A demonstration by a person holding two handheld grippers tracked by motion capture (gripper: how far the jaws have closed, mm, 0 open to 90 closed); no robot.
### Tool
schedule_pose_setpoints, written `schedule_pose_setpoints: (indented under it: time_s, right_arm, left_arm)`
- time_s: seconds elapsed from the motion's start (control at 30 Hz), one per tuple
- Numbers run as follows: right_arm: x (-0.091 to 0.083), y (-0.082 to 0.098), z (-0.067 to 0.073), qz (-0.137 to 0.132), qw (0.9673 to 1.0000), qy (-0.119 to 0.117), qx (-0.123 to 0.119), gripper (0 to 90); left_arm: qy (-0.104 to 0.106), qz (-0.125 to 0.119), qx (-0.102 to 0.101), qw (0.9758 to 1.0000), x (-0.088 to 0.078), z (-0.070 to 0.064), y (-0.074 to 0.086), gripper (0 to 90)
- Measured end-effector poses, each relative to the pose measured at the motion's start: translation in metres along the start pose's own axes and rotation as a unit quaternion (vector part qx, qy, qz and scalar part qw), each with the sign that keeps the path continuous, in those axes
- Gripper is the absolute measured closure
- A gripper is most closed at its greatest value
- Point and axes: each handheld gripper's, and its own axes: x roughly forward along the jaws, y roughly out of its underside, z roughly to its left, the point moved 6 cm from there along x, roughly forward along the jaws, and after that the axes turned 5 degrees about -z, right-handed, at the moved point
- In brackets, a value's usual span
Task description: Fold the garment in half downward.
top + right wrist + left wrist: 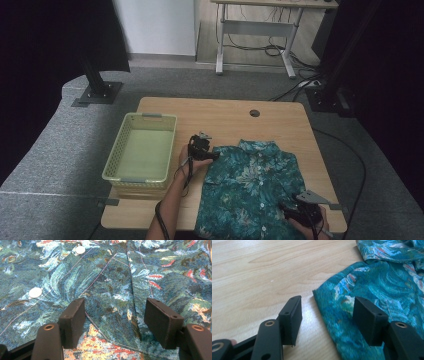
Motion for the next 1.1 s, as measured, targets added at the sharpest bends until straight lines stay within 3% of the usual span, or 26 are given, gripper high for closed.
schedule_pose_setpoints:
  time_s: [0.37, 0.43, 0.57, 0.73, 0.9, 1.1]
  right_arm:
    - [0.0, 0.0, 0.0, 0.0, 1.0, 0.0, 0.0, 32.4]
    - [0.0, 0.0, 0.0, 0.0, 1.0, 0.001, 0.0, 32.4]
    - [0.0, 0.0, 0.0, 0.0, 1.0, 0.001, 0.0, 32.3]
    - [0.0, 0.0, 0.0, 0.0, 1.0, 0.001, 0.0, 32.3]
    - [0.0, 0.0, 0.0, 0.0, 1.0, 0.001, 0.0, 32.3]
    - [0.0, 0.0, 0.001, 0.002, 1.0, 0.0, 0.0, 32.4]
  left_arm:
    - [-0.003, 0.009, 0.031, 0.9995, 0.009, -0.006, -0.006, 38.1]
    - [0.001, 0.006, 0.034, 0.9994, 0.009, -0.008, -0.005, 43.7]
    - [-0.017, 0.004, 0.049, 0.9986, 0.009, -0.01, -0.004, 55.4]
    - [-0.025, 0.004, 0.045, 0.9987, 0.008, -0.011, -0.004, 67.9]
    - [-0.013, 0.009, 0.042, 0.999, 0.01, -0.017, -0.004, 77.6]
    - [-0.017, 0.011, 0.035, 0.9992, 0.008, -0.019, -0.005, 86.8]
